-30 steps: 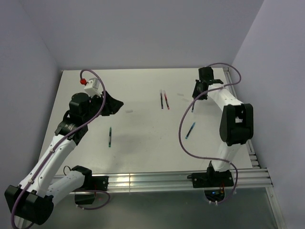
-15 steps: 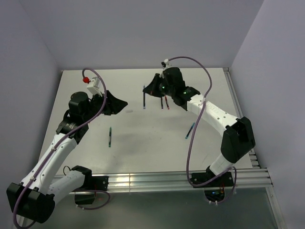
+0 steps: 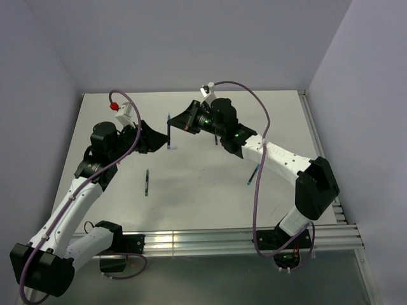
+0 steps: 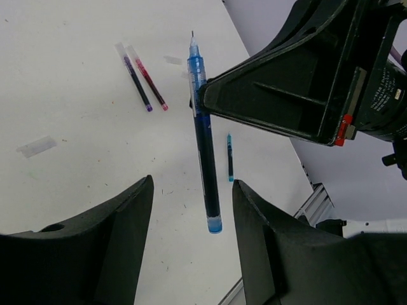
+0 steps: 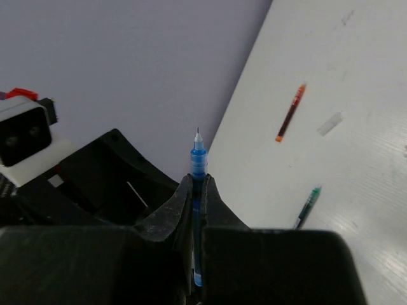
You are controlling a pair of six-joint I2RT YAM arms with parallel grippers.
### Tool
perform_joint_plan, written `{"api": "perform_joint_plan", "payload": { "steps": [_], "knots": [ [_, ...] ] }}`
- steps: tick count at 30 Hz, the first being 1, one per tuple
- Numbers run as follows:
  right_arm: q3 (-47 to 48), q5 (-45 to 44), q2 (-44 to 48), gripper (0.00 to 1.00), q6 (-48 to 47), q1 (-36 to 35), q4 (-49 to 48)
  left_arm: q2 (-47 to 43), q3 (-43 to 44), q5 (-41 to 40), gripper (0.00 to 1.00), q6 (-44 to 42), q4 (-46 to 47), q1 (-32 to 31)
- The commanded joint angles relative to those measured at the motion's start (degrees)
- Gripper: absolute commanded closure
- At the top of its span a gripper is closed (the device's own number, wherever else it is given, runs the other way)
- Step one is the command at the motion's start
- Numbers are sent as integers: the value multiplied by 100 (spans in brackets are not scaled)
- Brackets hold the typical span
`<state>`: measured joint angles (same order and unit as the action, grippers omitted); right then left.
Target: Insert the pens into the pen caps
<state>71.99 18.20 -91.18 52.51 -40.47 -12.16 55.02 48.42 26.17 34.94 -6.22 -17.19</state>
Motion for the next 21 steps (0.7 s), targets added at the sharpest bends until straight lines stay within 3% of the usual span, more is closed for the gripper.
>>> {"api": "perform_joint_plan", "payload": {
  "steps": [1,15,17,21],
  "knots": [
    [96,140,127,100,259,-93,-734,-45,-26,186,42,31,314,40],
    [395,167,-181,100,321,-418,-858,-71,-35,274,44,66,358,84],
    [413,158,-225,100,339,-436,-875,-71,-35,301,55,83,376,93],
    [422,105,-278,100,339,-453,-919,-71,-52,327,66,92,385,102]
  ]
}}
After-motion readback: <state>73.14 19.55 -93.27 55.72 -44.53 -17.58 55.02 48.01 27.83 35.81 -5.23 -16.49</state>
